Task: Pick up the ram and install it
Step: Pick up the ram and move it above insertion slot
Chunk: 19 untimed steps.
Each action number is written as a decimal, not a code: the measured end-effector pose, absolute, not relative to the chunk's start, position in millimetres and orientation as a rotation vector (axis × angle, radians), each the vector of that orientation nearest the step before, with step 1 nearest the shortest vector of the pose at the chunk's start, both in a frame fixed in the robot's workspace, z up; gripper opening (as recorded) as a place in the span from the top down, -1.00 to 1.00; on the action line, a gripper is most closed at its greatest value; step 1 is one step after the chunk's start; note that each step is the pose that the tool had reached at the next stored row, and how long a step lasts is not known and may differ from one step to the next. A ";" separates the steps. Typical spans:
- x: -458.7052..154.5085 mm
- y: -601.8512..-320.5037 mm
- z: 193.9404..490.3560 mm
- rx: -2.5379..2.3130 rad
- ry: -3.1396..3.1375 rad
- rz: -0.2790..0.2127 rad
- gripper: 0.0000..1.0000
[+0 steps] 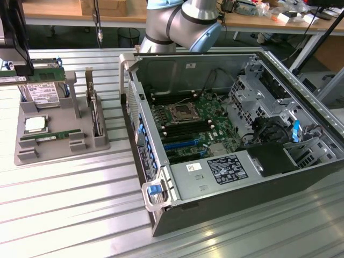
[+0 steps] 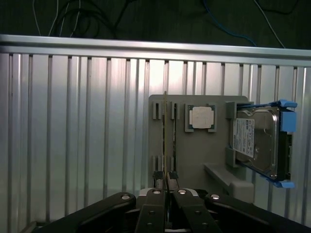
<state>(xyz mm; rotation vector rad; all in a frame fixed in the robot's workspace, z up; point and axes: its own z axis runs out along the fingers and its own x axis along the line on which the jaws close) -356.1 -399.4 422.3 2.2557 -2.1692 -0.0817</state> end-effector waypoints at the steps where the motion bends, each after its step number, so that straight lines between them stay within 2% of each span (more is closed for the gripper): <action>1: -356.1 -399.4 422.6 2.256 -2.169 -0.082 0.76; 19: -356.1 -399.4 427.2 2.256 -2.169 -0.082 0.76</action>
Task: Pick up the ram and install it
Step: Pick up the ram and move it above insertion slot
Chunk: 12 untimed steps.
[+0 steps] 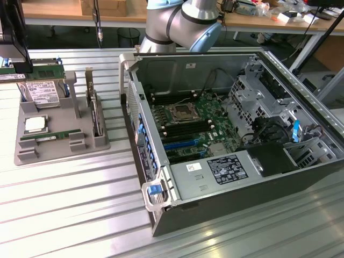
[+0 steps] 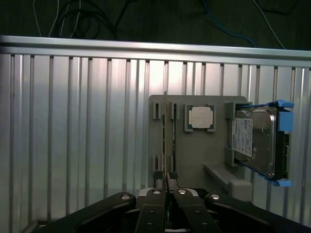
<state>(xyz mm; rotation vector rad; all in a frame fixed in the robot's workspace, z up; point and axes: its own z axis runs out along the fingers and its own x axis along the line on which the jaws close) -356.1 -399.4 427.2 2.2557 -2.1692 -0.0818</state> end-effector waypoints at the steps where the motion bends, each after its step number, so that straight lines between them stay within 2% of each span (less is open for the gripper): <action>1: -356.1 -399.4 427.2 2.256 -2.169 -0.082 0.76; 12: -339.6 -399.4 427.2 2.256 -2.169 -0.082 0.76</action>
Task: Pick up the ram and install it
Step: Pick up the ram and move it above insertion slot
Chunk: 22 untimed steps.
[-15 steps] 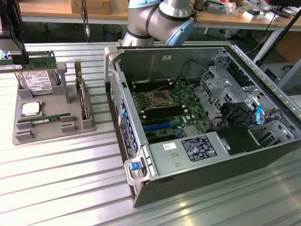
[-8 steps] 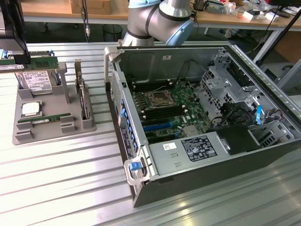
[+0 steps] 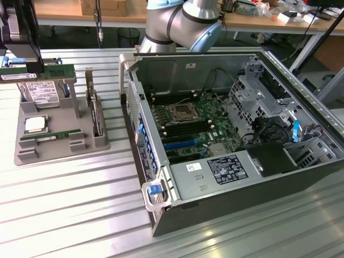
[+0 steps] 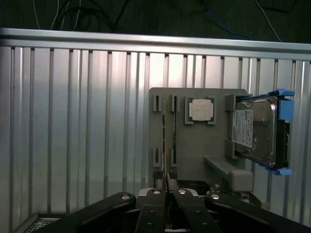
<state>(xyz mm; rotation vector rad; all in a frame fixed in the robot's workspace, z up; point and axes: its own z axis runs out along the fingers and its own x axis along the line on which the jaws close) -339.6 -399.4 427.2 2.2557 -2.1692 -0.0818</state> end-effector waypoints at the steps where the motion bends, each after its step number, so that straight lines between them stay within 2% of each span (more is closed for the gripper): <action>1: -337.5 -399.4 427.2 2.256 -2.169 -0.082 0.76; 22: -318.9 -399.4 427.2 2.255 -2.169 -0.081 0.76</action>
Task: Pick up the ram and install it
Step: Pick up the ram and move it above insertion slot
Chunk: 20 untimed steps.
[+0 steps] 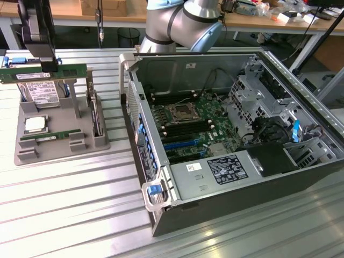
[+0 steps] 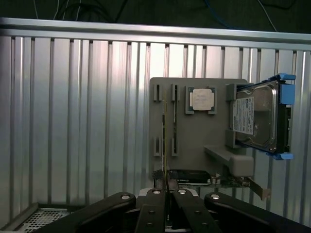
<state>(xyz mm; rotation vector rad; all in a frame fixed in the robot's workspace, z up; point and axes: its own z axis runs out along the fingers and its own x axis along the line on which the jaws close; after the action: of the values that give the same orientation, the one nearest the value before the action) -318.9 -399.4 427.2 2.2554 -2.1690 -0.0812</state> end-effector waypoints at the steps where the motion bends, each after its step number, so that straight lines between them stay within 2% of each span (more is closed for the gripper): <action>1: -318.0 -399.4 427.2 2.255 -2.169 -0.081 0.76; 20: -304.1 -399.4 427.2 2.255 -2.169 -0.081 0.76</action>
<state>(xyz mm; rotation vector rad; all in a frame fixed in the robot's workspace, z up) -304.1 -399.4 427.2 2.2550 -2.1687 -0.0805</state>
